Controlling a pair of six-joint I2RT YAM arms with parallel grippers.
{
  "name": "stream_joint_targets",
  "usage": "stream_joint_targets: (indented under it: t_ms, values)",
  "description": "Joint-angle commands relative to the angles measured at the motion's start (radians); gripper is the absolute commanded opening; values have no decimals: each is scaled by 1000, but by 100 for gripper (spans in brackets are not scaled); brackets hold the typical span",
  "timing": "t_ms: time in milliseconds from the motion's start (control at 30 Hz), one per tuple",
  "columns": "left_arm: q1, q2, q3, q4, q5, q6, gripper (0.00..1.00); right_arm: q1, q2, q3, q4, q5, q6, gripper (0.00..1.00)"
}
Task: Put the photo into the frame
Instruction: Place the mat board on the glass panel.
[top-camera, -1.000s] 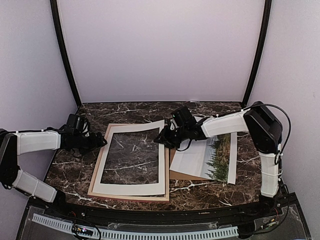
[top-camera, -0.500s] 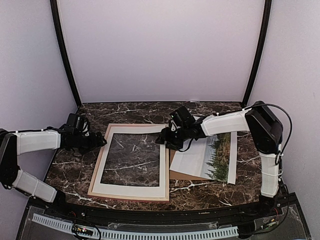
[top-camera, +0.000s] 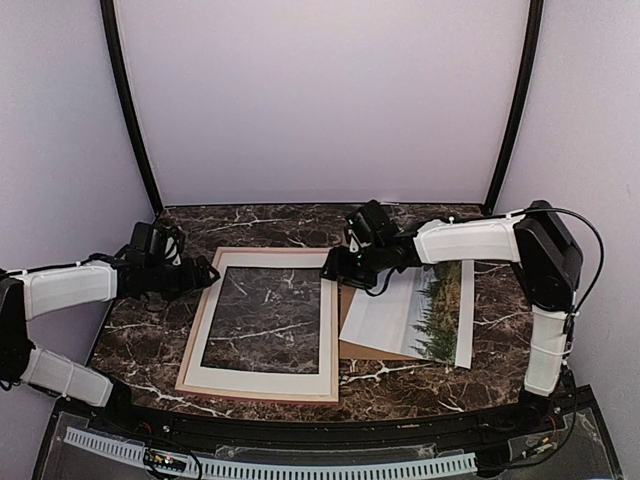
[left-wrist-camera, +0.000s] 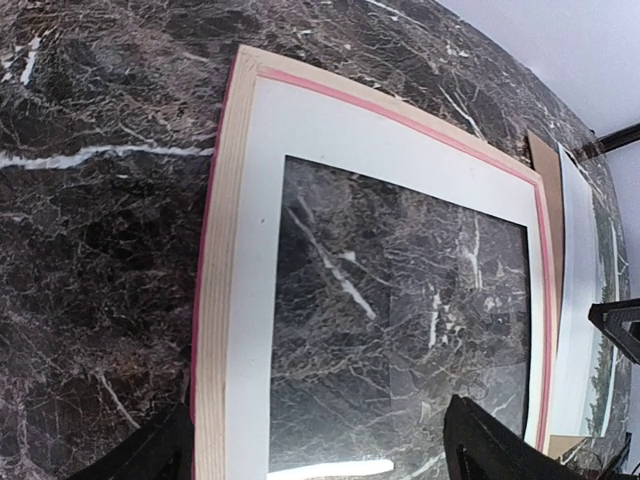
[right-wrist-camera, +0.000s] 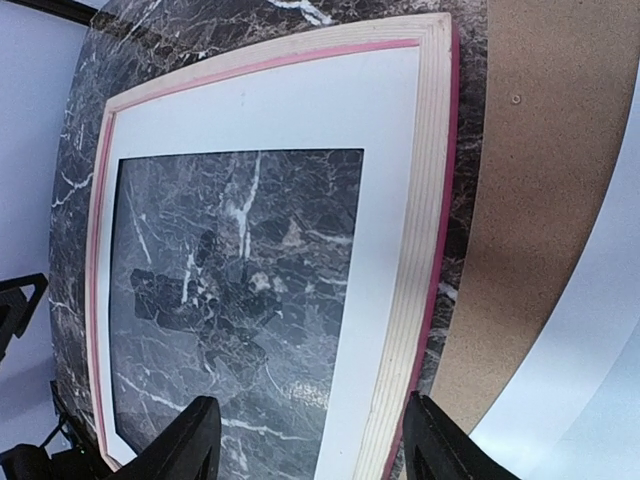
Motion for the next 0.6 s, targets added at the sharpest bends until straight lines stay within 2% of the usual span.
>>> stream_joint_targets:
  t_ms: [0, 167, 267, 400, 567]
  values:
    - [-27, -40, 13, 36, 18, 12, 89, 9, 16, -5, -25, 6, -48, 63]
    - [-96, -38, 54, 50, 31, 49, 90, -10, -42, -72, -81, 98, -83, 64]
    - [-166, -27, 80, 72, 35, 67, 92, -50, -136, -166, -102, 173, -99, 64]
    - [-260, 14, 133, 84, 31, 91, 99, -138, -273, -328, -133, 243, -121, 67]
    - [-382, 130, 235, 113, 9, 117, 99, -279, -433, -512, -139, 261, -146, 70]
